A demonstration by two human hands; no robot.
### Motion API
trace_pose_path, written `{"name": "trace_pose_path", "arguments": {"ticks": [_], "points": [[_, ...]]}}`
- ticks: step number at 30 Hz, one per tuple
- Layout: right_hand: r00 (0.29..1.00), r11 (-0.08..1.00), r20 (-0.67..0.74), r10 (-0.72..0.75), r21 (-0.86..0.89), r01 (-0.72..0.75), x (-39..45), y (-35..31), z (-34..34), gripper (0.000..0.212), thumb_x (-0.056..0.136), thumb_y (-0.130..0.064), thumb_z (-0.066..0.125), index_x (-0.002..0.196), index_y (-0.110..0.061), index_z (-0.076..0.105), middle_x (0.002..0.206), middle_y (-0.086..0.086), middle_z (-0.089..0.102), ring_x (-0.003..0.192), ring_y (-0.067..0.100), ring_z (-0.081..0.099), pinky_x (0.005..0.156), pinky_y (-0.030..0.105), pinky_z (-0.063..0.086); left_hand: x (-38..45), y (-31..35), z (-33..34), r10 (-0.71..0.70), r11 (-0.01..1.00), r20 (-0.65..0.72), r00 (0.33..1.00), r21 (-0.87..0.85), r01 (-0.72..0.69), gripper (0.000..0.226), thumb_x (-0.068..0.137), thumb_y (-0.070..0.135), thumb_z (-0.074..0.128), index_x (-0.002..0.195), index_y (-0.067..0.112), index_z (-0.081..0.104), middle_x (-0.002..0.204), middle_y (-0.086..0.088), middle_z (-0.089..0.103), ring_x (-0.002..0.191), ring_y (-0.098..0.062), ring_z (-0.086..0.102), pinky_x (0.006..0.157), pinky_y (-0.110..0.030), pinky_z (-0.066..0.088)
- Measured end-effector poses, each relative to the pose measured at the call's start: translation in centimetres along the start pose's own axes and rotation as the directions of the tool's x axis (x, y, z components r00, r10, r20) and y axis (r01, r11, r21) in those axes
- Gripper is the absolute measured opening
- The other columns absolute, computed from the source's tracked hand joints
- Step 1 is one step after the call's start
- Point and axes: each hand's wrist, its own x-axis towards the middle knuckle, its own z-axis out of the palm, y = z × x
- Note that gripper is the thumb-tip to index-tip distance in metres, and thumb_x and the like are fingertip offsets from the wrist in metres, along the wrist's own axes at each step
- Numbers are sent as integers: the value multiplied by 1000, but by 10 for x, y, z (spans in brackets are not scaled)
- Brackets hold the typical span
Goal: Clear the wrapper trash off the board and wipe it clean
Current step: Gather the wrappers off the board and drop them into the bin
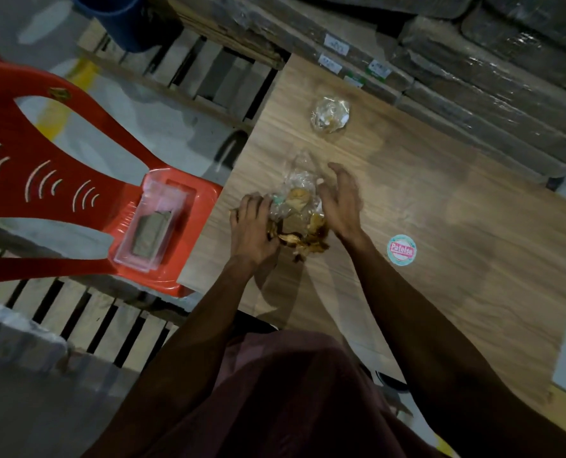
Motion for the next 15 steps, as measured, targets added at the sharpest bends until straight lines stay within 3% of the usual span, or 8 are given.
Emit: {"name": "trace_pose_path", "arguments": {"ticks": [2,5,8,11,13,15], "points": [[992,998,123,-9,59,2,-10,12,16,52,99,-41,49,147,-21,53,160,9,41,151,21,31,122,33,28,0,2,2,1,997,67,998,-78,5,112,69,39,89,158,13,27,163,-15,26,156,-35,11,122,-58,13],[987,984,97,-131,130,118,-29,22,38,44,94,-31,53,131,-14,69,155,16,44,149,17,32,120,20,30,-3,5,3,-21,973,104,994,-226,45,139,59,48,95,163,13,9,170,-12,7,158,-33,-6,123,-58,-2],[995,981,63,-72,184,60,-43,24,46,45,88,-30,54,126,-13,71,156,8,37,147,17,34,121,29,31,-10,5,5,-15,950,67,998,-311,35,153,55,46,98,159,27,-13,171,-14,-4,158,-34,-10,122,-58,-6],[992,982,107,-74,179,54,-46,22,44,48,86,-29,56,129,-12,67,158,12,37,150,16,29,122,34,30,-11,-3,11,120,951,-11,993,-287,-118,147,55,44,100,153,46,-11,169,-4,-11,156,-41,-10,118,-67,-4],[986,980,150,-78,190,48,-43,18,38,54,85,-23,59,138,-12,60,158,13,36,151,18,28,123,40,31,-9,-5,12,178,963,39,983,-214,-166,142,57,47,98,152,51,-8,167,1,-16,155,-44,-16,118,-73,-3],[978,979,203,-56,203,14,-39,14,31,71,83,-24,64,150,-15,46,162,13,31,151,22,27,123,41,30,-6,-3,11,201,977,118,972,-101,-189,132,60,56,93,153,54,-1,168,-5,-22,153,-44,-23,117,-76,-3]]}}
